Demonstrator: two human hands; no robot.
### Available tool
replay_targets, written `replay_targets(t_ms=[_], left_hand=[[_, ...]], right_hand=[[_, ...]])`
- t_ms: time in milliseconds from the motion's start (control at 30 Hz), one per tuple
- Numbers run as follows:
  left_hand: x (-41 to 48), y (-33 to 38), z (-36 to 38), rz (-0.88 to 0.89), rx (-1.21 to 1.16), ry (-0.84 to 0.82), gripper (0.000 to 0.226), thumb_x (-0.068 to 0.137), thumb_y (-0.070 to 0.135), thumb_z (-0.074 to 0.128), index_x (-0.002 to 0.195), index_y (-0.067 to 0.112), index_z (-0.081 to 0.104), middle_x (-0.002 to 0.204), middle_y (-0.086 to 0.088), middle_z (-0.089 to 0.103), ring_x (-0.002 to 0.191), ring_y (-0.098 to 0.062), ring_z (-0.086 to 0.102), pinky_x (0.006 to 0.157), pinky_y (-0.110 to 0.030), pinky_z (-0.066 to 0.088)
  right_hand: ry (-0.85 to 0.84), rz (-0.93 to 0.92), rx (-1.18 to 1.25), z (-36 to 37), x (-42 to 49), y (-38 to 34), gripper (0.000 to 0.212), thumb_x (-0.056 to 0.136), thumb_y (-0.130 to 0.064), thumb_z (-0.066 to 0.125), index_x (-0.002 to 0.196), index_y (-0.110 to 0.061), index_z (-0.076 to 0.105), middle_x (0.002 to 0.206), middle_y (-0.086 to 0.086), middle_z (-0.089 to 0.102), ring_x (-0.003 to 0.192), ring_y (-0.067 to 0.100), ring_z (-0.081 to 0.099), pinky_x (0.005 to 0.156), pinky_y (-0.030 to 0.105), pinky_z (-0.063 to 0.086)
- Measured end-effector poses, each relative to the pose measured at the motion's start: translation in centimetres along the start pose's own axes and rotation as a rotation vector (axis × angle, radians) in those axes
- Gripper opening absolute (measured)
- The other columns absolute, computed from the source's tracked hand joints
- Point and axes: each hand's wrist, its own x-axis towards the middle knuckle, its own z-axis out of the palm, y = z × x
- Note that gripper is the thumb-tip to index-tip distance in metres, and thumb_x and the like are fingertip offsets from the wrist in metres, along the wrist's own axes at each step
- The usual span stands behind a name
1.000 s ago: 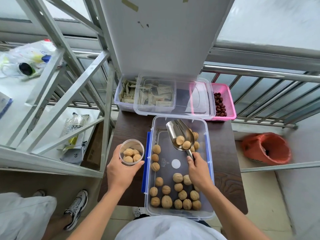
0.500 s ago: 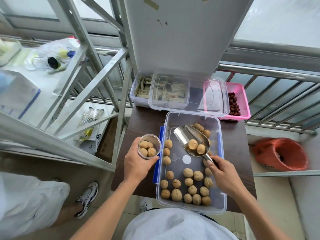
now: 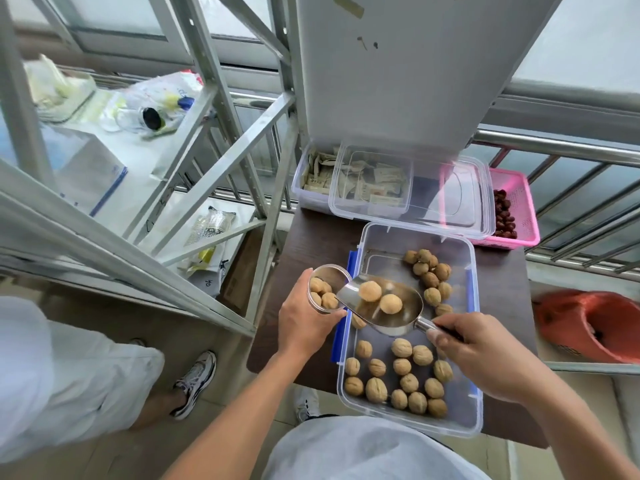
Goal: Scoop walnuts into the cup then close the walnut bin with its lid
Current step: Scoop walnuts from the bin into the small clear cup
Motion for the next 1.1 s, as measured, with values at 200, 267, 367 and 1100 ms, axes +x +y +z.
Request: replay_targets(t_ms=[200, 267, 367, 1100], left_hand=[[0.0, -0.2, -0.1, 0.011, -0.034, 0.006, 0.066, 0.063, 0.045, 0.089, 0.120, 0.037, 0.058, 0.103, 0.016, 0.069, 0.095, -0.005, 0.067, 0.082, -0.037, 0.058], [0.0, -0.2, -0.1, 0.026, -0.042, 0.013, 0.062, 0.065, 0.046, 0.089, 0.119, 0.037, 0.058, 0.103, 0.017, 0.069, 0.095, -0.004, 0.066, 0.082, -0.036, 0.058], [-0.2, -0.3, -0.1, 0.033, -0.050, 0.011, 0.056, 0.068, 0.046, 0.088, 0.114, 0.036, 0.058, 0.100, 0.017, 0.068, 0.093, -0.004, 0.066, 0.080, -0.034, 0.058], [0.3, -1.3, -0.7, -0.041, -0.012, 0.188, 0.086, 0.062, 0.034, 0.098, 0.137, 0.030, 0.055, 0.122, 0.004, 0.069, 0.112, -0.021, 0.066, 0.089, -0.029, 0.049]], right_hand=[[-0.052, 0.009, -0.049, -0.5, -0.1, -0.6, 0.035, 0.098, -0.028, 0.055, 0.069, -0.009, 0.056, 0.056, -0.001, 0.045, 0.053, 0.010, 0.035, 0.056, 0.032, 0.035], [-0.057, -0.003, -0.035, -0.5, -0.1, -0.5, 0.036, 0.098, -0.029, 0.055, 0.070, -0.006, 0.055, 0.058, 0.000, 0.045, 0.055, 0.011, 0.036, 0.058, 0.034, 0.035], [-0.072, -0.006, -0.009, -0.7, -0.2, -0.4, 0.037, 0.098, -0.029, 0.055, 0.068, -0.007, 0.053, 0.056, -0.003, 0.044, 0.054, 0.010, 0.035, 0.057, 0.033, 0.033], [0.253, 0.492, 0.139, 3.0, 0.0, 6.1, 0.042, 0.099, -0.028, 0.053, 0.059, -0.013, 0.054, 0.051, 0.001, 0.054, 0.050, 0.017, 0.048, 0.049, 0.029, 0.032]])
